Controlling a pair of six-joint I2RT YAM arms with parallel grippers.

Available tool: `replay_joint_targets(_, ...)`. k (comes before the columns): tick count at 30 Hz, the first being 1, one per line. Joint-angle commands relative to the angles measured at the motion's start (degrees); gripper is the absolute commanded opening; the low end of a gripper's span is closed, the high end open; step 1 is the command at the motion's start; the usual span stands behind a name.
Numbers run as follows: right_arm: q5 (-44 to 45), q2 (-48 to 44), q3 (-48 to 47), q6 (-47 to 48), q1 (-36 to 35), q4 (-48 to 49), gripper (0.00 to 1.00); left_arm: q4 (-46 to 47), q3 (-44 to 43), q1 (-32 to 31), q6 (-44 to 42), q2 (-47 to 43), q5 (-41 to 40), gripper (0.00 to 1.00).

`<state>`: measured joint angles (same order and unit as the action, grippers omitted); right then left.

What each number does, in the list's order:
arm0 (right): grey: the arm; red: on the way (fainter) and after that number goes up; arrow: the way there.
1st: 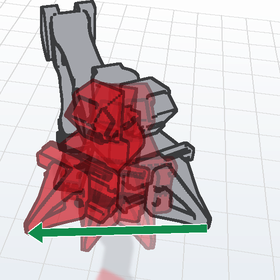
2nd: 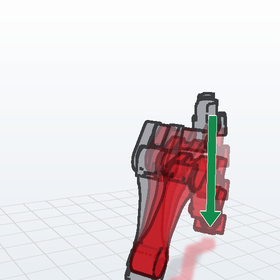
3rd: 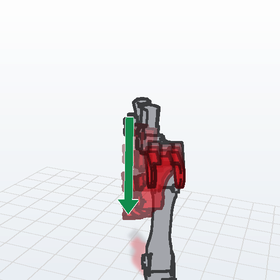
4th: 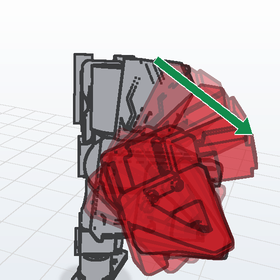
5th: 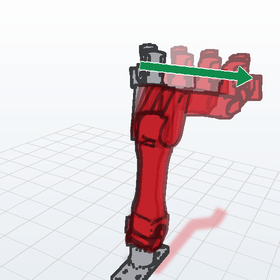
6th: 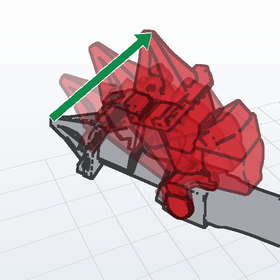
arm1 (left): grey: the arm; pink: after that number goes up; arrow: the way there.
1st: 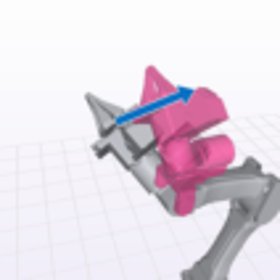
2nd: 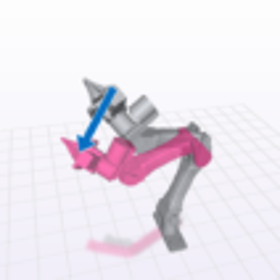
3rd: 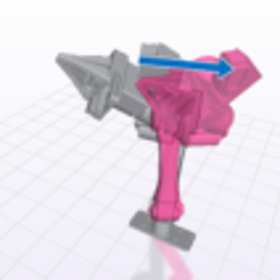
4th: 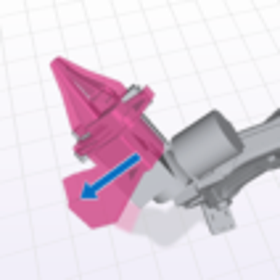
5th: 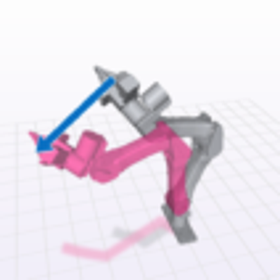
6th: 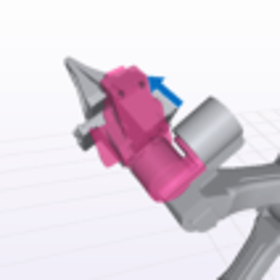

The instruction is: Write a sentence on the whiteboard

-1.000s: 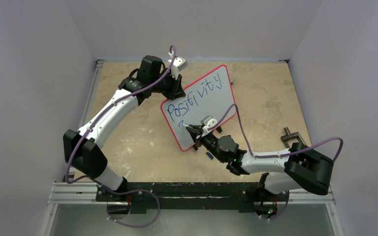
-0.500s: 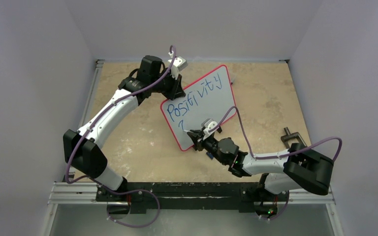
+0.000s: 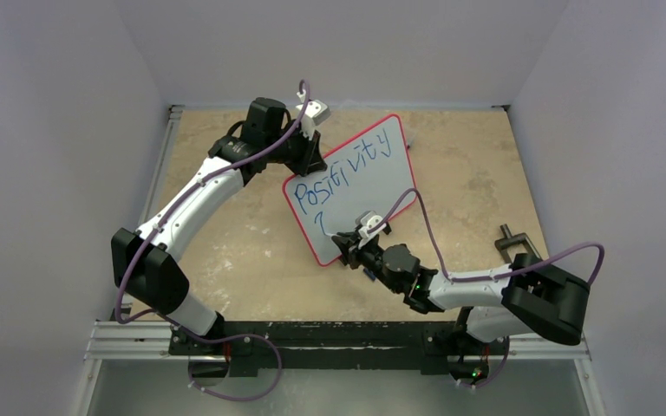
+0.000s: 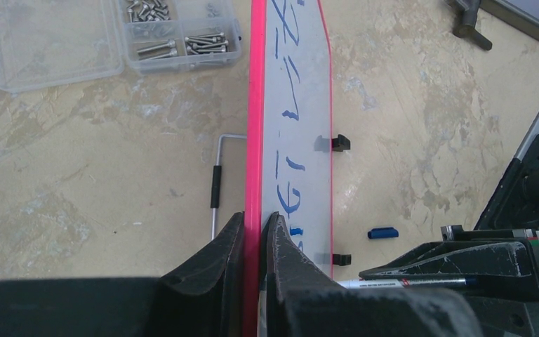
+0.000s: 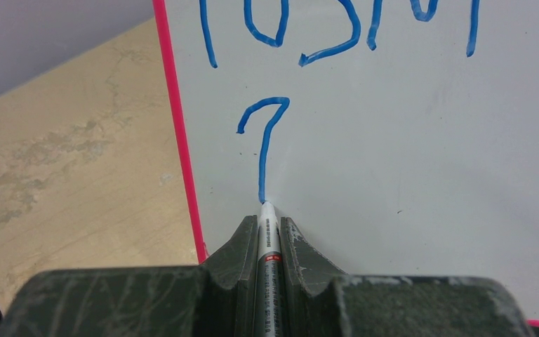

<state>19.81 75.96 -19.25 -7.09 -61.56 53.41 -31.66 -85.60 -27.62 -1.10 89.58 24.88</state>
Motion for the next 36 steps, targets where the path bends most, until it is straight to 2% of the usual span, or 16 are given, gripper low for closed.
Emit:
replay_joint_targets(1, 6.59, 0.94, -0.93, -0.52, 0.73, -6.44, 0.0, -6.85, 1.56, -0.25, -3.97, 0.71, -6.18, 0.0)
replay_joint_targets(19, 9.87, 1.7, -6.03, 2.05, 0.74, -4.56, 0.0, -6.85, 1.54, -0.29, -3.91, 0.82, -5.98, 0.0)
replay_joint_targets(21, 10.46, 1.3, -6.59, 5.04, 0.73, -4.89, 0.0, -6.86, 1.5, -0.31, -3.91, 0.83, -6.01, 0.0)
replay_joint_targets(27, 11.16, -2.48, -7.37, 5.53, 0.74, -7.59, 0.0, -6.88, 1.49, -0.33, -3.91, 0.77, -6.01, 0.0)
replay_joint_targets(36, 2.85, -10.92, -7.99, 3.68, 0.74, -9.93, 0.0, -7.0, 1.5, -0.28, -3.91, 0.7, -6.14, 0.0)
